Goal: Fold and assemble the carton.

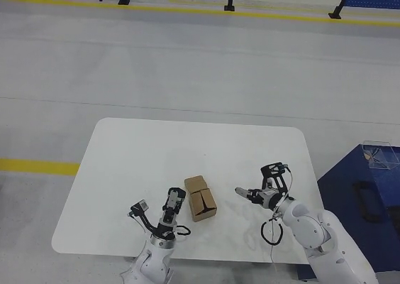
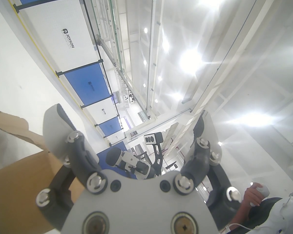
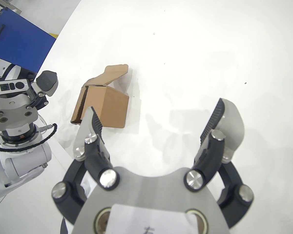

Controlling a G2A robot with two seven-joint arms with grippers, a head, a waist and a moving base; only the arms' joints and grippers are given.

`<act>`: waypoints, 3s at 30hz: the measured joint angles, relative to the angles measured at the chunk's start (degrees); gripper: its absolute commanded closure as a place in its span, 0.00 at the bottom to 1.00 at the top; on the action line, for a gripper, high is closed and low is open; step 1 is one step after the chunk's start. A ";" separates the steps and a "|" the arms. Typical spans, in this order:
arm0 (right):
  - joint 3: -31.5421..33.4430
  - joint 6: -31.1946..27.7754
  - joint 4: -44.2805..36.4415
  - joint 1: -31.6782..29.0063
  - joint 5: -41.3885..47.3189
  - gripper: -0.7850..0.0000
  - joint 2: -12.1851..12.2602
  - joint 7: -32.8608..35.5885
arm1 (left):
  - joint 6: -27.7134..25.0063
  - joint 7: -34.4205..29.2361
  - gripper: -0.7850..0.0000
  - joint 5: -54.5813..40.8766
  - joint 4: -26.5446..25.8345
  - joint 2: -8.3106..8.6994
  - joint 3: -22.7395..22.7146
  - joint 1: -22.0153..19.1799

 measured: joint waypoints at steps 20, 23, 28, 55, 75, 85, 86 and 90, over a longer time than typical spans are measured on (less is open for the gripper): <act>-0.40 1.85 -1.20 -1.27 -0.67 0.00 -0.26 -1.67 | 13.61 -10.89 0.00 5.66 -12.41 2.06 -4.73 4.31; -0.40 1.85 -1.20 -1.27 -0.67 0.00 -0.26 -1.67 | 21.64 -16.93 0.00 -2.09 -13.57 1.63 -5.47 0.76; -0.40 1.85 -1.20 -1.27 -0.67 0.00 -0.26 -1.67 | 49.49 -28.21 0.00 -12.65 -19.16 2.62 -10.54 -2.91; -0.40 1.85 -1.20 -1.27 -0.67 0.00 -0.26 -1.67 | 68.73 -44.06 0.51 -7.15 -4.75 3.09 -5.62 -12.66; 1.02 2.23 -2.24 -2.19 -0.32 0.00 -0.24 -3.83 | 59.51 -47.85 1.00 -15.05 -7.12 3.44 -6.83 -10.21; 4.39 0.25 -4.79 -3.68 6.45 0.00 -0.09 -3.33 | 52.66 -43.74 1.00 -25.27 -16.39 3.09 -7.96 -1.71; 4.39 0.27 -4.79 -3.68 6.32 0.00 -0.09 -3.37 | 52.66 -43.75 1.00 -25.27 -16.38 3.09 -7.96 -1.72; 3.74 0.96 -4.90 -3.70 5.69 0.00 -0.23 -4.15 | 53.11 -39.78 1.00 -26.27 -16.94 2.78 -8.14 -0.96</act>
